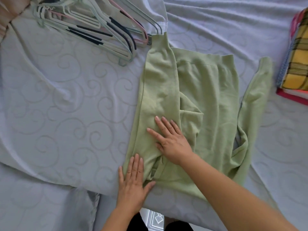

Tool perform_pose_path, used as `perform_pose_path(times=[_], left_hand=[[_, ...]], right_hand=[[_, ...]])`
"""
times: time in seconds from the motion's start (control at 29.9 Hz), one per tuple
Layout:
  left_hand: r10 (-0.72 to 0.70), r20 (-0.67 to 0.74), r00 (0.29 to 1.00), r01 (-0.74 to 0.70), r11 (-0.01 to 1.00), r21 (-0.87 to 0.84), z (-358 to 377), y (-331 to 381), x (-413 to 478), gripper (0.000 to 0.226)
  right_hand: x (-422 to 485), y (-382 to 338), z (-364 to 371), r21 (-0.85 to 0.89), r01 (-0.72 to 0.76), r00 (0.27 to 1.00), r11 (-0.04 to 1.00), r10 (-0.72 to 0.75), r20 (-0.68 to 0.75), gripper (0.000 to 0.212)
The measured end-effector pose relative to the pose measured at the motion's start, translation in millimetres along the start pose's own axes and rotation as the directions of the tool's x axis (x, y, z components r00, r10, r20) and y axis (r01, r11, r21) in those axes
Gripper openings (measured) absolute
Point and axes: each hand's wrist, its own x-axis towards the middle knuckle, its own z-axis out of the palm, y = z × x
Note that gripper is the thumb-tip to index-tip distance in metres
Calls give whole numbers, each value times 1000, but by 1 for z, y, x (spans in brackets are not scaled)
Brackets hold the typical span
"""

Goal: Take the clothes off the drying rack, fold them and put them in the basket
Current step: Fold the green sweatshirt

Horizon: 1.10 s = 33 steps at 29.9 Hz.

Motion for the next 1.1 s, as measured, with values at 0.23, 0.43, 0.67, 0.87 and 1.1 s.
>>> perform_pose_path(times=[0.23,0.43,0.67,0.87,1.1], left_hand=[[193,-313,930,-256,950,-176,-72,64,64,42],[445,-120,888,-460,855,-238,-144,194,209,32],[640,307,704,-709,656,260,-154,292,303,64],[655,330,680,-730,562,389,-168,296,320,33],[752,69,655,-743,624,242,-256,168,319,23]], right_hand=[[-96,79,-5,258,-499,861,827,506,44,58],[-146,84,-15,459,-561,717,689,681,-147,52],[-167,75,-16,847,-436,121,-305,912,391,66],[-175,84,-39,759,-175,419,-627,650,634,68],[-138,33,-92,703,-263,814,-661,240,530,46]])
